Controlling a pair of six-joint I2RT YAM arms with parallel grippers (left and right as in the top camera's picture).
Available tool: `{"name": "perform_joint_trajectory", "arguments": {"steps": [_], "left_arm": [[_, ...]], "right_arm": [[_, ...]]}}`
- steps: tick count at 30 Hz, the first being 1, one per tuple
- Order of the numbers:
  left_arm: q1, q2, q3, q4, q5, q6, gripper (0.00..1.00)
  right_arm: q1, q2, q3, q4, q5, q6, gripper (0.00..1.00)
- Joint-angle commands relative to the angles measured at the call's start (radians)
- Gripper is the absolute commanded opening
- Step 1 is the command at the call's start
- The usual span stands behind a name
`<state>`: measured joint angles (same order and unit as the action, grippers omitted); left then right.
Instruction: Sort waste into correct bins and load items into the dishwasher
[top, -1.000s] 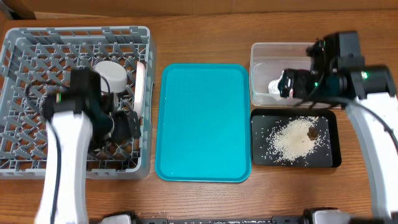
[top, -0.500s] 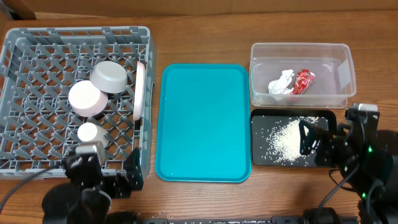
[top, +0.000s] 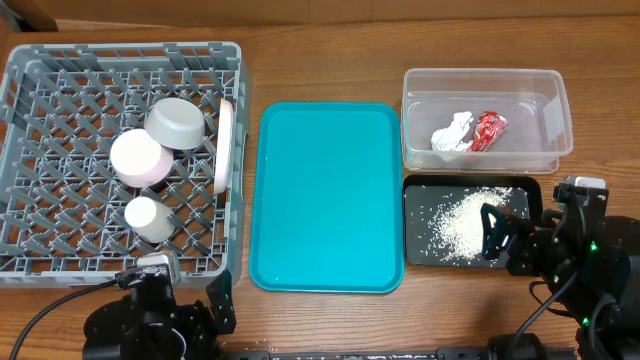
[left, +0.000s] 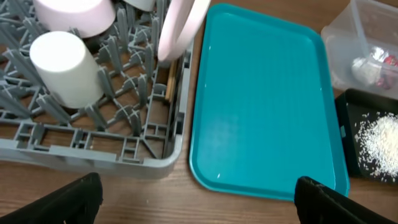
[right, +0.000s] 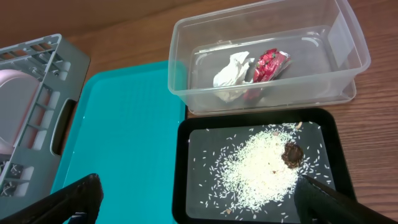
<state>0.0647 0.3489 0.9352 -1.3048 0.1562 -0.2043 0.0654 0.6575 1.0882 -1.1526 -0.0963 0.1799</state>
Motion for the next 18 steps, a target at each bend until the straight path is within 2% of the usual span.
{"name": "perform_joint_trajectory", "arguments": {"steps": [1,5,14,18], "left_arm": [[-0.005,-0.003,-0.009,-0.001,0.000,-0.010,1.00],[-0.005,-0.003,-0.009,-0.001,0.000,-0.010,1.00],[-0.005,-0.003,-0.009,-0.001,0.000,-0.010,1.00],[-0.005,-0.003,-0.009,-0.001,0.000,-0.010,1.00]], "right_arm": [[-0.002,-0.005,-0.011,-0.013,0.046,-0.011,1.00],[-0.018,-0.098,-0.087,0.124,0.051,-0.013,1.00],[-0.022,-0.606,-0.723,0.799,0.051,-0.012,1.00],[-0.022,-0.653,-0.926,1.058,0.051,-0.012,1.00]]}}
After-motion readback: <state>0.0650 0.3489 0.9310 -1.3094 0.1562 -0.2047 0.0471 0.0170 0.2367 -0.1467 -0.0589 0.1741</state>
